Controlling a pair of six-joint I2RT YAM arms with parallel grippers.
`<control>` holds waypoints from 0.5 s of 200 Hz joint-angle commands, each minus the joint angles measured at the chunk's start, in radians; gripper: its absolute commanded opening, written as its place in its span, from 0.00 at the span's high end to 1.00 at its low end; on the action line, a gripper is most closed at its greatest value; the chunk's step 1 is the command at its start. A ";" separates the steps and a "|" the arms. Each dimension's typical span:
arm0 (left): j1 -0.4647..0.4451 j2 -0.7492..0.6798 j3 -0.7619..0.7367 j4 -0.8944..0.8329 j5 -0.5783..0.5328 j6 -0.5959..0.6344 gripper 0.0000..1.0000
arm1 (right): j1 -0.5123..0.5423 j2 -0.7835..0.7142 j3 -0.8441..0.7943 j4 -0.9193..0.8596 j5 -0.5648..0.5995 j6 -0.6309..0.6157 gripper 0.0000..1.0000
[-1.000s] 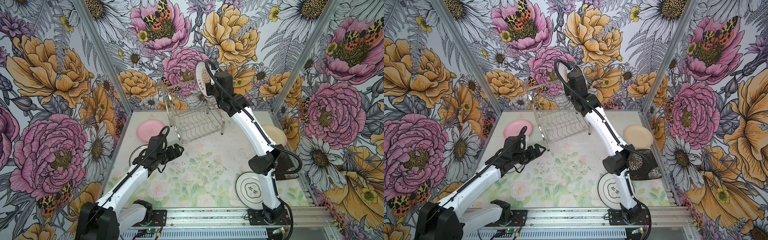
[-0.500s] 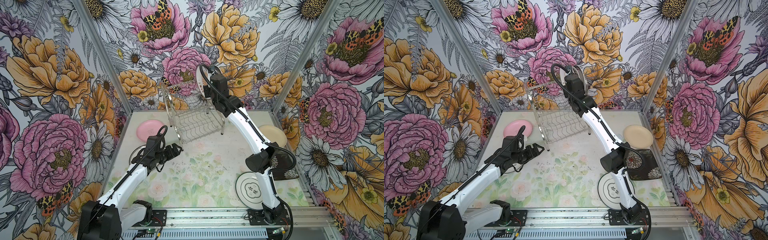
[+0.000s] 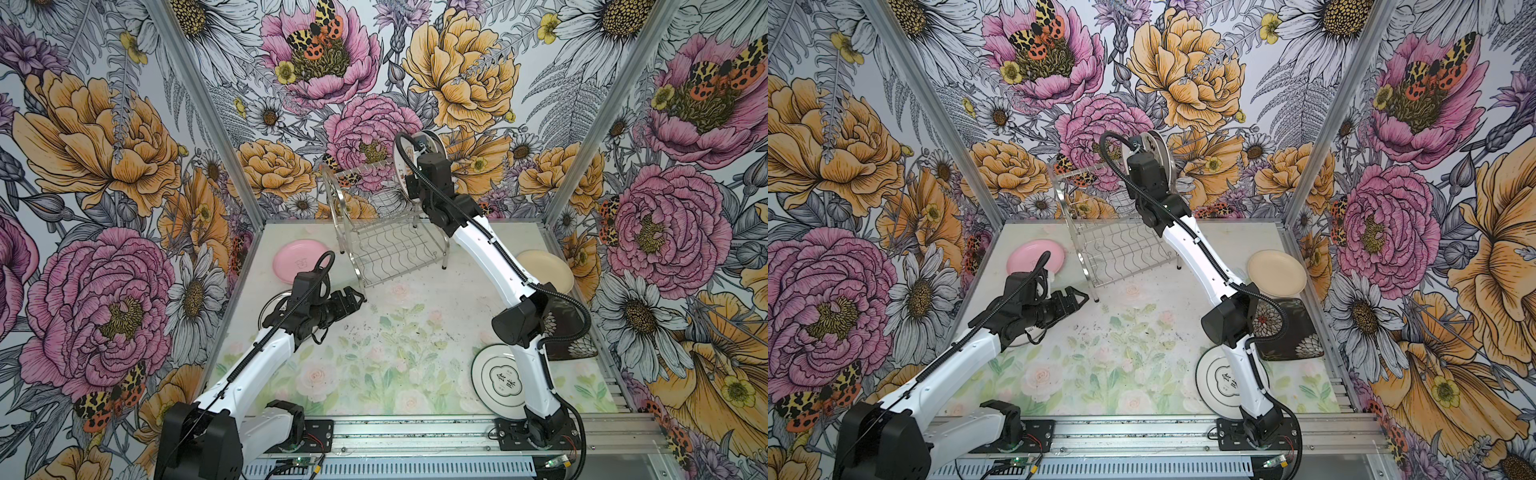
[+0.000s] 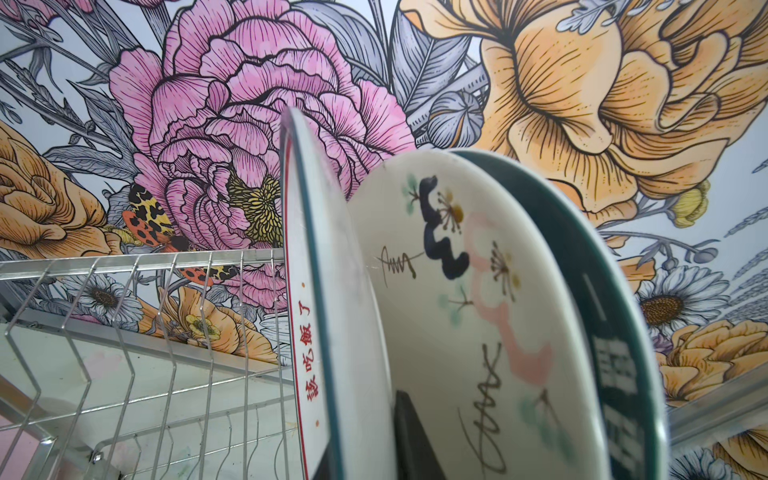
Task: Load the plates into the dish rack
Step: 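Lower the sunburst plate into the rack's upper slots beside the other plates, then open the right gripper and move it to the teal-rimmed white plate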
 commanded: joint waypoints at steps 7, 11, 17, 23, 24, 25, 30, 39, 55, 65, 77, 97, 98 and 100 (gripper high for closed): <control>0.004 -0.038 -0.007 -0.013 -0.001 0.014 0.06 | 0.002 -0.080 -0.027 0.034 0.004 -0.005 0.71; 0.003 -0.043 -0.009 -0.015 -0.003 0.013 0.06 | 0.001 -0.084 -0.030 0.034 0.003 -0.007 0.70; 0.001 -0.047 -0.009 -0.017 -0.007 0.013 0.06 | 0.003 -0.093 -0.038 0.034 0.002 -0.008 0.68; -0.001 -0.052 -0.012 -0.017 -0.012 0.011 0.06 | 0.003 -0.104 -0.047 0.034 -0.001 -0.008 0.65; -0.001 -0.054 -0.012 -0.017 -0.013 0.010 0.06 | 0.003 -0.105 -0.048 0.034 -0.001 -0.008 0.65; -0.001 -0.055 -0.012 -0.017 -0.014 0.010 0.06 | 0.003 -0.106 -0.049 0.034 -0.001 -0.009 0.65; -0.004 -0.059 -0.014 -0.019 -0.017 0.009 0.06 | 0.003 -0.115 -0.057 0.034 -0.003 -0.009 0.62; -0.010 -0.069 -0.019 -0.023 -0.027 0.006 0.06 | 0.004 -0.132 -0.072 0.034 -0.007 -0.009 0.59; -0.025 -0.086 -0.023 -0.025 -0.048 -0.001 0.06 | 0.005 -0.168 -0.110 0.032 -0.018 -0.008 0.56; -0.039 -0.096 -0.026 -0.028 -0.063 -0.005 0.06 | 0.006 -0.193 -0.137 0.033 -0.025 -0.003 0.53; -0.057 -0.108 -0.033 -0.029 -0.082 -0.014 0.06 | 0.007 -0.227 -0.174 0.033 -0.036 0.003 0.50; -0.087 -0.126 -0.047 -0.028 -0.117 -0.030 0.05 | 0.009 -0.289 -0.245 0.034 -0.053 0.024 0.44; -0.089 -0.127 -0.048 -0.029 -0.118 -0.032 0.05 | 0.008 -0.292 -0.248 0.034 -0.054 0.025 0.44; -0.092 -0.129 -0.050 -0.028 -0.120 -0.034 0.05 | 0.008 -0.299 -0.257 0.033 -0.055 0.027 0.43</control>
